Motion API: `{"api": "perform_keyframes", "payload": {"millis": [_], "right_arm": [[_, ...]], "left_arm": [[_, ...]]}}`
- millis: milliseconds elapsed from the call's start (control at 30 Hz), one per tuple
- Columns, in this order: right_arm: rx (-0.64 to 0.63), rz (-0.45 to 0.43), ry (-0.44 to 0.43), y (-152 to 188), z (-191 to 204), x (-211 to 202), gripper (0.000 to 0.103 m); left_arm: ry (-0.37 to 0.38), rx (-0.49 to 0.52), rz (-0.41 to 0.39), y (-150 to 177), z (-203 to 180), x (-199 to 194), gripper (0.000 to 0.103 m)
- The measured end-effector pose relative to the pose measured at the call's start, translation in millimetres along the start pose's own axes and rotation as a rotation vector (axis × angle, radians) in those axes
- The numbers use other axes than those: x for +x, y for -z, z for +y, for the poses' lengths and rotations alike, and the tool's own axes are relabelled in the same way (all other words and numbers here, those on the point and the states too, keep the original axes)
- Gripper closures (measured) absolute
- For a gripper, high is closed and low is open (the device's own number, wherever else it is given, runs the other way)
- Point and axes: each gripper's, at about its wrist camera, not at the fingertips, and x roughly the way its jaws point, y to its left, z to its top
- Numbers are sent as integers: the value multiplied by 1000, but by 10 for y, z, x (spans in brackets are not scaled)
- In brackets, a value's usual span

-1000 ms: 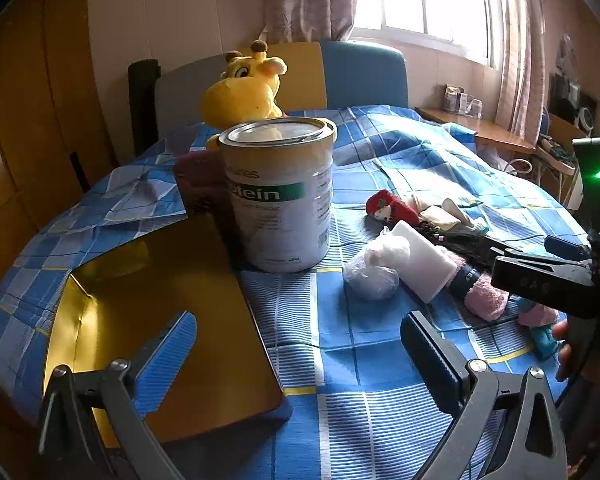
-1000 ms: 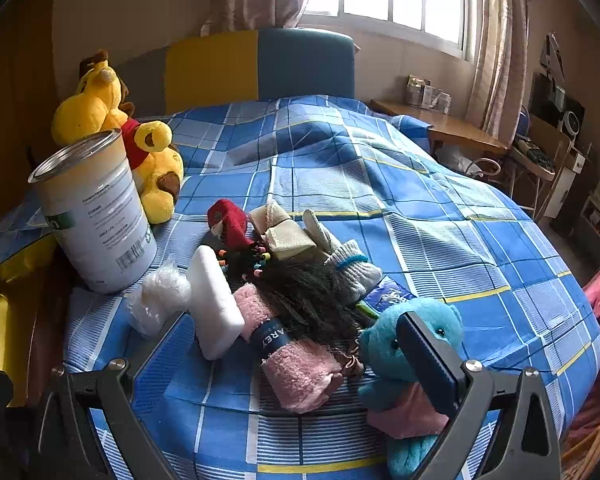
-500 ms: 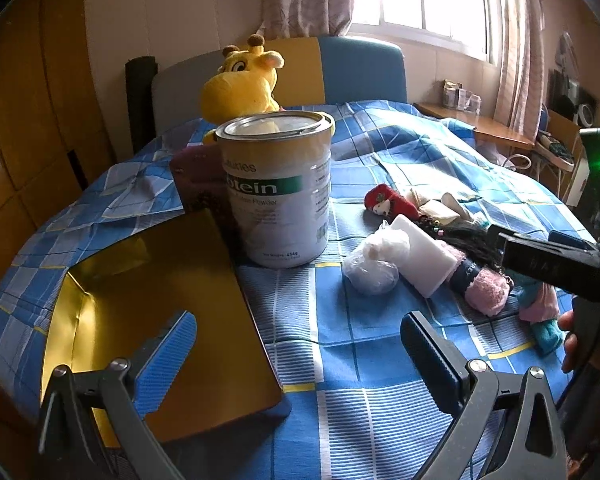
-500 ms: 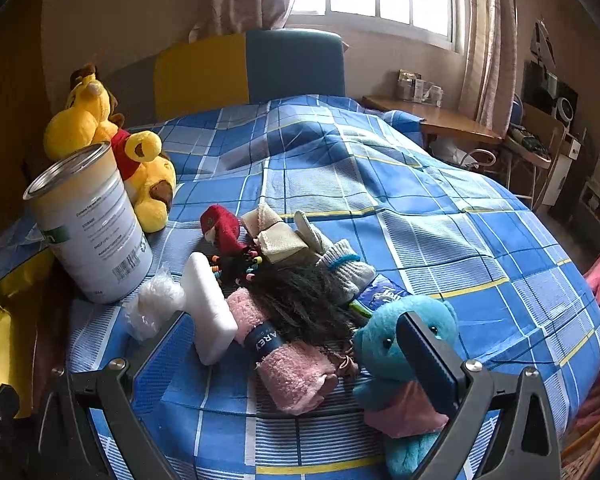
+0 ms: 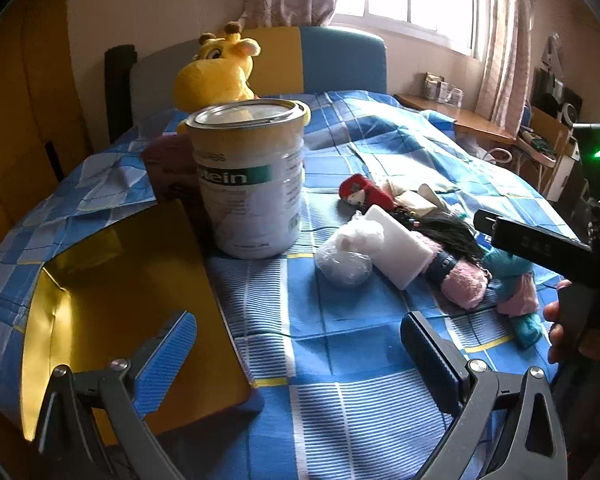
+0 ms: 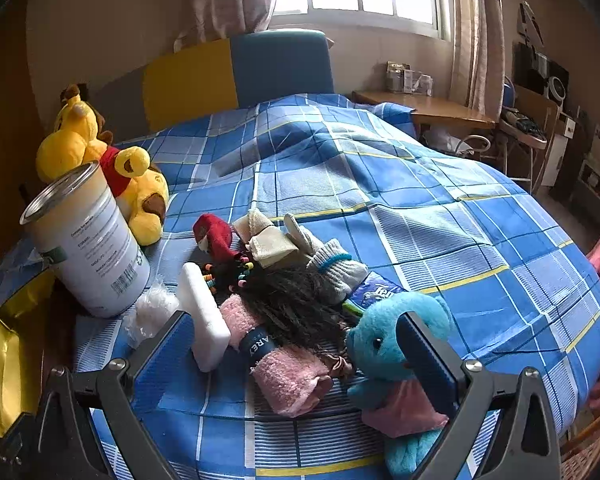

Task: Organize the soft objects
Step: 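Move the left gripper toward the white plastic bag on the pile, then grasp the white plastic bag with the left gripper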

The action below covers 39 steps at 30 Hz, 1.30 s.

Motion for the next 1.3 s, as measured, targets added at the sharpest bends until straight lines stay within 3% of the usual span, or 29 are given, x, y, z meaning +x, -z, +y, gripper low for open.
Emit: {"api": "perform_keyframes", "payload": {"millis": [233,600,767,967,1167,1300], "right_arm": [[41,-5,-9,-12,-85,-17,0],[143,3,-30,-37,-285,-28,0],[199,1,-44,-47,-395,-43,0],[289,30,-87,-44,-545,-7,0],[309,26,-114,-55,-587,-18,0],[301,33,-131,-58,-572,-10,0]], "left_arm": [[-2,46,-12,-32,-102,-13,0],[79,114,41,-78,-245,144,0],[253,40,130,-146,-231,360,0],[360,-25,221,-279,-252,624,0],[282,-49,257,-384,-237,838,5],[225,-56,260,-454,-182,974,21]]}}
